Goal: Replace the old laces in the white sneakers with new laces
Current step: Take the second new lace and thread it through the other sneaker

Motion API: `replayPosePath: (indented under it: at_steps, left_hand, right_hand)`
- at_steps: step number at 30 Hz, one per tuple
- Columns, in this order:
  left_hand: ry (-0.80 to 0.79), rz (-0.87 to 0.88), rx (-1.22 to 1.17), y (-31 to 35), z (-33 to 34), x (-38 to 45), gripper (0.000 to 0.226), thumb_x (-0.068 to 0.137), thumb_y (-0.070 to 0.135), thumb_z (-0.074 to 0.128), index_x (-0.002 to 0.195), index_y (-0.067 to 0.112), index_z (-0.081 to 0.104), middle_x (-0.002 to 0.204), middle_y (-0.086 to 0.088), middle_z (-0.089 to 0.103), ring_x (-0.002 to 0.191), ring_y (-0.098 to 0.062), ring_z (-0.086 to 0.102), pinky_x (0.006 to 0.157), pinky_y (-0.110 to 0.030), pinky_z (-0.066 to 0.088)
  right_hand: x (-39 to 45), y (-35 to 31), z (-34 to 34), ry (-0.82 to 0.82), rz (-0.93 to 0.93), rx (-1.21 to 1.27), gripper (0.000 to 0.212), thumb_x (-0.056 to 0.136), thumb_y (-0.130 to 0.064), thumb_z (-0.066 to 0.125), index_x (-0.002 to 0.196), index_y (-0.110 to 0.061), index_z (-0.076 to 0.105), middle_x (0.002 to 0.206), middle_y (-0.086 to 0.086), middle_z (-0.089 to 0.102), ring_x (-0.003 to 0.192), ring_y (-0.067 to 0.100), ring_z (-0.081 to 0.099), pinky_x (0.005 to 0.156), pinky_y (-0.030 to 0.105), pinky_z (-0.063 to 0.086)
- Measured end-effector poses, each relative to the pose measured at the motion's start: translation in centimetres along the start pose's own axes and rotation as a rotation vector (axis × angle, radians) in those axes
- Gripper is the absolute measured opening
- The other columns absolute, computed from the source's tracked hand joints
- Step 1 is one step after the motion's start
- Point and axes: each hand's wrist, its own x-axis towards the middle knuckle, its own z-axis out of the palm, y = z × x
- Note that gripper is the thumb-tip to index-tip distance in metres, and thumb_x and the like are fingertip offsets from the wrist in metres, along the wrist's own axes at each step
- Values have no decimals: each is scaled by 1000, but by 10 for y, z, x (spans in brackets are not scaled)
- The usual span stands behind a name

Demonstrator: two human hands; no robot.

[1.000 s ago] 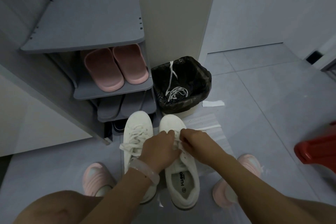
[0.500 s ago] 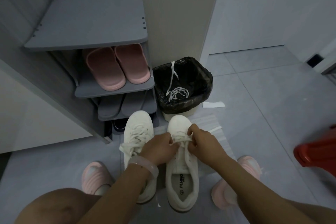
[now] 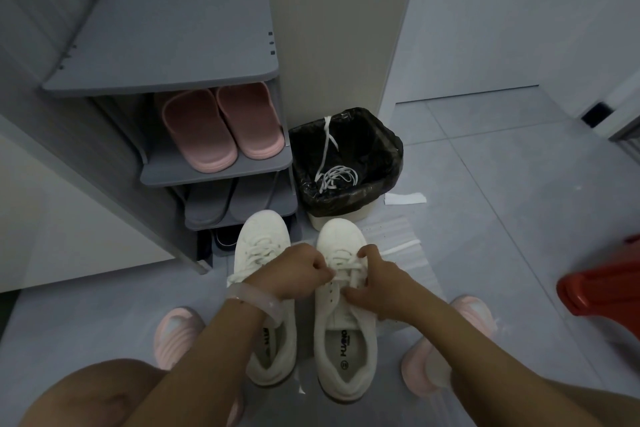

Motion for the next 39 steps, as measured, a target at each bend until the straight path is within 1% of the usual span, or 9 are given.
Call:
replayPosePath:
  at_steps: [5,8,13,17,23,27,31,34,39]
  left_hand:
    - [-239,41,-83,6,-30,-18,30,92,31,54,76,6,58,50,7,37,44,-7,33,47,-20,29]
    - [-287,30,-12,6,-35,-22,35,91,34,54,87,0,61,57,4,43,50,-9,38,51,-20,34]
    - [54,102,-241,23,-28,-19,30,90,25,57,62,17,54,44,13,47,40,3,41,45,-9,31]
    - [189,246,-403,44,-27,-19,22,89,19,59,67,21,58,58,9,58,46,2,48,51,-14,40]
    - [152,481,-433,86,-30,-33,14,94,14,49,93,15,63,65,13,62,55,0,57,49,-11,44]
    - [615,355,-132,67,-39,-11,19,92,11,50,102,17,66,93,6,61,83,-11,58,71,-16,43]
    - [512,112,124,50,-5,19,24,93,15,47,111,12,62,112,-6,58,102,-21,54,83,-26,39]
    - [387,102,320,47,36,34,29,93,23,48,119,14,56,126,-4,51,118,-22,44,97,-29,34]
    - [344,36,540,41,57,45,28,91,8,41,119,8,48,129,-9,43,116,-25,42,94,-32,34]
  right_hand:
    - [5,-3,4,44,2,34,62,81,-33,64,127,-18,24,98,8,54,66,18,56,58,29,55]
    - [5,-3,5,65,-1,-13,67,80,-38,64,130,-19,24,108,10,57,82,24,60,74,39,56]
    - [-4,-11,4,203,-335,-284,56,83,-34,59,136,-24,41,133,2,37,122,19,36,95,33,40]
    - [-26,-31,-10,-22,-438,390,23,87,-10,59,103,-27,55,90,-23,57,82,-12,53,73,8,42]
    - [-43,-33,-34,-23,-441,771,18,92,-2,47,79,-12,53,56,-7,52,52,6,45,52,18,38]
    - [-36,-10,-56,242,-269,1147,29,98,-23,43,73,-13,54,55,-3,46,48,6,39,50,16,34]
    - [-32,30,-95,677,-91,1511,26,98,-14,41,74,-14,52,58,-1,51,44,4,45,44,13,38]
    - [-36,56,-108,768,133,1214,24,96,-12,41,76,-11,53,64,5,54,45,8,47,45,15,42]
    - [-31,76,-99,466,339,163,28,92,-22,47,105,-1,61,102,16,66,90,28,61,75,29,42]
